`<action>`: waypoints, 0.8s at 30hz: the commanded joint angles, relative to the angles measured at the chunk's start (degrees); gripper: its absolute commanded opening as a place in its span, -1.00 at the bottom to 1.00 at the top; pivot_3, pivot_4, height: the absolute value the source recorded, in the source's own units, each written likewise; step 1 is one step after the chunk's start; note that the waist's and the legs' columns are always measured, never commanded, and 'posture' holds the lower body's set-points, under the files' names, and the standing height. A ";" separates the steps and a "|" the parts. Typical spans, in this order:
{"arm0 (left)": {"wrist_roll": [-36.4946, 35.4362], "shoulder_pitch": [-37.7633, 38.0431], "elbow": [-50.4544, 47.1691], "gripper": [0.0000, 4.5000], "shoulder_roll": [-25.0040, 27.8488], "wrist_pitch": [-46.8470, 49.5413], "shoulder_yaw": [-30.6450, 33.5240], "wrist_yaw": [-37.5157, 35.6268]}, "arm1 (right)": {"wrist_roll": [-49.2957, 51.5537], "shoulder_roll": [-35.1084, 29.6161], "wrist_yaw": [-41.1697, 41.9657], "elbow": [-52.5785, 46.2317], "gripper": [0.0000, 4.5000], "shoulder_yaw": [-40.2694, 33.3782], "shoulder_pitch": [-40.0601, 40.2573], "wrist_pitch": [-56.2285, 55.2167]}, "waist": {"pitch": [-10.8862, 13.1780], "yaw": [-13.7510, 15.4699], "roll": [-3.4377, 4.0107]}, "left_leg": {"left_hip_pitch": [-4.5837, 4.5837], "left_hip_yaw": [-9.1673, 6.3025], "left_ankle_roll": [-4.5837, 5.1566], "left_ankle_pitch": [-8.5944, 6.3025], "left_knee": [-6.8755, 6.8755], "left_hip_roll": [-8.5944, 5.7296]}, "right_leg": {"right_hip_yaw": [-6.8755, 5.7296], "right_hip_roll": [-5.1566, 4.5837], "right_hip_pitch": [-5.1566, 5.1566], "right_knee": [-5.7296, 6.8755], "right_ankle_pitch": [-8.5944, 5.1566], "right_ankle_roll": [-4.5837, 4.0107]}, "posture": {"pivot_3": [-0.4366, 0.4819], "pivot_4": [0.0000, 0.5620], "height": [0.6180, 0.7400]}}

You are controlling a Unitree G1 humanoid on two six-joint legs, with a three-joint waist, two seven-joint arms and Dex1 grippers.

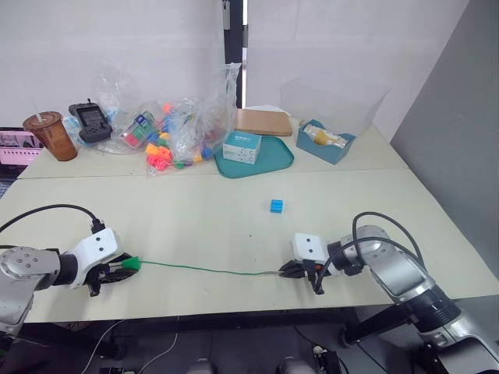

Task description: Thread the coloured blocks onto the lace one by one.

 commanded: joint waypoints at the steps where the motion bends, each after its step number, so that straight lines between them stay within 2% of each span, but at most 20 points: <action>1: -0.94 -0.47 -1.78 -0.41 -2.36 2.90 1.04 2.13 | -1.47 0.42 -0.14 0.51 -1.00 1.44 0.05 0.64 | 0.01 0.07 0.02 | -0.02 0.00 0.00 0.00 0.00 0.00 | 0.00 0.00 -0.01 0.00 0.00 0.00 | -0.05 -0.47 1.00; 3: -3.64 -1.03 -4.06 0.05 -3.65 6.02 2.33 1.63 | -1.38 0.74 -0.14 0.15 -1.00 1.54 -0.18 1.19 | 0.01 0.26 0.01 | -0.08 0.01 -0.01 0.00 0.01 0.00 | 0.00 -0.01 -0.05 0.01 0.00 0.00 | -0.05 -0.47 1.00; 9: -7.59 -3.27 -10.22 0.90 -3.42 16.00 3.35 0.55 | -1.77 3.24 -1.28 -1.38 -1.00 2.85 -2.58 6.63 | 0.03 0.21 -0.06 | -0.30 -0.02 -0.04 0.02 0.02 0.00 | -0.02 -0.01 -0.24 0.01 0.00 0.01 | -0.05 -0.47 1.00; 13: -13.60 -5.26 -17.12 0.90 -4.98 23.04 3.01 -0.44 | -2.01 6.03 -3.08 -3.01 -1.00 3.28 -3.61 10.28 | 0.03 0.09 -0.06 | -0.65 -0.06 -0.05 0.03 0.02 0.01 | -0.02 0.03 -0.60 0.11 0.01 0.00 | -0.05 -0.47 1.00; 17: -18.18 -6.79 -26.15 0.90 -11.80 28.96 -2.62 2.34 | -5.29 8.61 -6.47 -1.76 -1.00 5.68 -4.44 12.95 | 0.02 0.14 -0.08 | -1.05 -0.05 -0.15 0.10 0.10 -0.02 | 0.01 -0.01 -1.04 0.27 0.02 0.00 | -0.05 -0.47 1.00; 18: -18.33 -7.01 -26.89 0.90 -13.06 29.42 -3.19 3.12 | -5.67 8.74 -6.81 -1.54 -1.00 6.06 -4.54 13.23 | 0.01 0.10 -0.09 | -1.05 -0.04 -0.17 0.11 0.10 -0.02 | 0.05 -0.01 -1.07 0.33 0.02 0.00 | -0.05 -0.47 1.00; 22: -14.58 -8.61 -28.24 0.90 -23.30 25.58 -12.59 7.72 | -7.31 8.72 -7.45 -1.59 -1.00 7.84 -5.22 14.13 | -0.01 0.17 -0.11 | -1.02 -0.07 -0.21 0.15 0.15 -0.01 | 0.05 0.03 -1.12 0.50 0.02 0.00 | -0.05 -0.47 1.00; 24: -12.41 -9.95 -26.19 0.90 -27.65 22.87 -15.93 9.24 | -7.51 8.31 -7.07 -2.02 -1.00 8.51 -5.50 14.55 | -0.01 0.31 -0.12 | -1.00 -0.08 -0.22 0.16 0.29 -0.03 | 0.06 0.02 -1.08 0.58 0.03 -0.01 | -0.05 -0.47 1.00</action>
